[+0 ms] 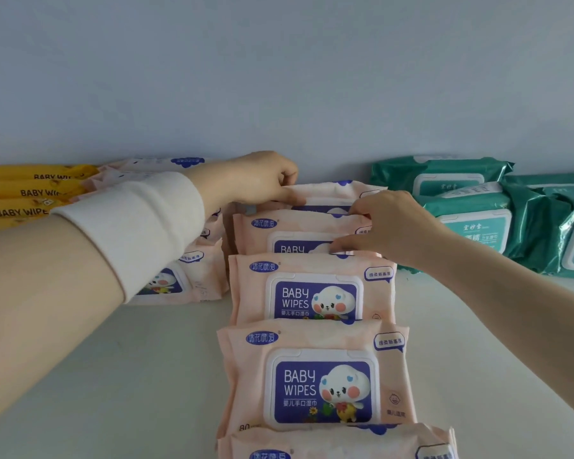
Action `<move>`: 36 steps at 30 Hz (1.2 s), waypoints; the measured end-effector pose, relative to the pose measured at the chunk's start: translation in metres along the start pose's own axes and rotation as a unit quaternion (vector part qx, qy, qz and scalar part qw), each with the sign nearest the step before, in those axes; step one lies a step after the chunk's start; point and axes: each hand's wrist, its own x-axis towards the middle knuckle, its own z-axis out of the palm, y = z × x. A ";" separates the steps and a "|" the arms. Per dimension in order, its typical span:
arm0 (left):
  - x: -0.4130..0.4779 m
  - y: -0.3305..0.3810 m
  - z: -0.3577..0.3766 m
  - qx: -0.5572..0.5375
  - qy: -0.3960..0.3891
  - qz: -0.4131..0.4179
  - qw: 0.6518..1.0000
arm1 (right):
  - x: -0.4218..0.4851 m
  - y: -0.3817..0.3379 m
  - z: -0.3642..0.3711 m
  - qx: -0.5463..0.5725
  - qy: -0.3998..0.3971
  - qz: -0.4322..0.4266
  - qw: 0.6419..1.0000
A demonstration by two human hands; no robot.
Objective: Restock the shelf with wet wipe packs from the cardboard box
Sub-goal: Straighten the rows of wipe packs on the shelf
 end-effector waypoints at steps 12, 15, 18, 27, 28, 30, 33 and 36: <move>0.002 -0.010 -0.013 -0.073 0.087 0.042 0.993 | 0.026 0.005 0.011 0.003 0.167 0.086 0.982; -0.004 -0.006 -0.004 0.009 0.089 0.059 0.994 | 0.030 0.005 0.013 0.017 0.176 0.074 0.982; -0.006 -0.005 0.013 0.155 0.138 0.091 0.974 | 0.032 0.002 0.011 0.033 0.158 0.043 0.986; -0.002 -0.006 0.023 0.186 0.169 0.092 0.964 | -0.030 0.001 0.024 -0.057 0.020 -0.057 0.997; -0.002 -0.005 0.023 0.188 0.167 0.091 0.964 | -0.033 0.002 0.029 -0.053 -0.055 -0.031 0.997; -0.001 -0.004 0.021 0.187 0.155 0.085 0.966 | -0.030 0.003 0.031 0.030 -0.122 0.012 0.992; 0.000 -0.003 0.016 0.178 0.121 0.069 0.974 | -0.024 0.002 0.027 0.109 -0.120 0.011 0.987; -0.002 -0.001 0.008 0.125 0.095 0.050 0.986 | -0.016 0.001 0.023 0.089 -0.058 0.004 0.994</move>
